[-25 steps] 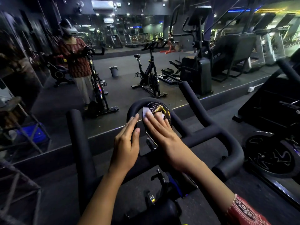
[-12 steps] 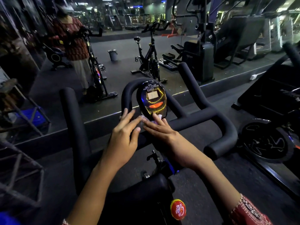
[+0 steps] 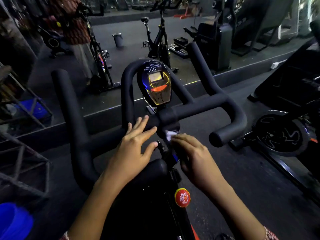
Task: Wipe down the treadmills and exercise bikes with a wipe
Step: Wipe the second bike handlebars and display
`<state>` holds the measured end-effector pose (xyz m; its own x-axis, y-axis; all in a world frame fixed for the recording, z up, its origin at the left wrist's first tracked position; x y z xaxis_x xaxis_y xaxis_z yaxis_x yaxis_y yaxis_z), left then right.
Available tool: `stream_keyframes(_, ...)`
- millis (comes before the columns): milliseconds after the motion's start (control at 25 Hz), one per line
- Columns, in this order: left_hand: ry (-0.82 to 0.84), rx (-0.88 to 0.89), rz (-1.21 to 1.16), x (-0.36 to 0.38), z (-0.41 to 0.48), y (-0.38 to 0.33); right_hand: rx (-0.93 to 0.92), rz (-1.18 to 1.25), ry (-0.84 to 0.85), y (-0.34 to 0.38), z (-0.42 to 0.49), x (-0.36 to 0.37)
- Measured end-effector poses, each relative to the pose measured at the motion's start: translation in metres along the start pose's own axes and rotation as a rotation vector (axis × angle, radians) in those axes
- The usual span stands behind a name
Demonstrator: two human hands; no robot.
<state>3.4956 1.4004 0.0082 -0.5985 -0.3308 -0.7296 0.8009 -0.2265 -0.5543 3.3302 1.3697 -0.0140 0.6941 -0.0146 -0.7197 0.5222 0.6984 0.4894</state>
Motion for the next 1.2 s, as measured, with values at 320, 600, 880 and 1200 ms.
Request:
stream_keyframes(320, 0.032, -0.039, -0.121, 0.006, -0.015, -0.027, -0.105, -0.063, 0.057, 0.010, -0.018, 0.005)
stream_keyframes(600, 0.014, -0.093, -0.065, -0.006, -0.040, -0.029, 0.000, -0.214, 0.014, 0.018, -0.032, 0.001)
stream_keyframes(880, 0.037, -0.099, -0.045, -0.026, -0.060, -0.018, 0.132, -0.105, 0.150, 0.026, -0.011, -0.008)
stream_keyframes(1200, 0.120, 0.167, 0.089, -0.069, -0.087, 0.039, 0.025, -0.325, -0.292, 0.114, -0.029, 0.031)
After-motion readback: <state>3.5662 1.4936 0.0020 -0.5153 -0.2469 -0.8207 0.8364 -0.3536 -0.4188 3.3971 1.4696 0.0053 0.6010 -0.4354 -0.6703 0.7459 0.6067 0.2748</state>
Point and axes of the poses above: each hand's wrist, its own z-axis towards the middle knuckle, its own x-axis out of the palm, y = z × x, the point moved 4 cm from there along z, towards the middle knuckle, and after that the axes turned 1 degree about y, right-handed, at the moved point
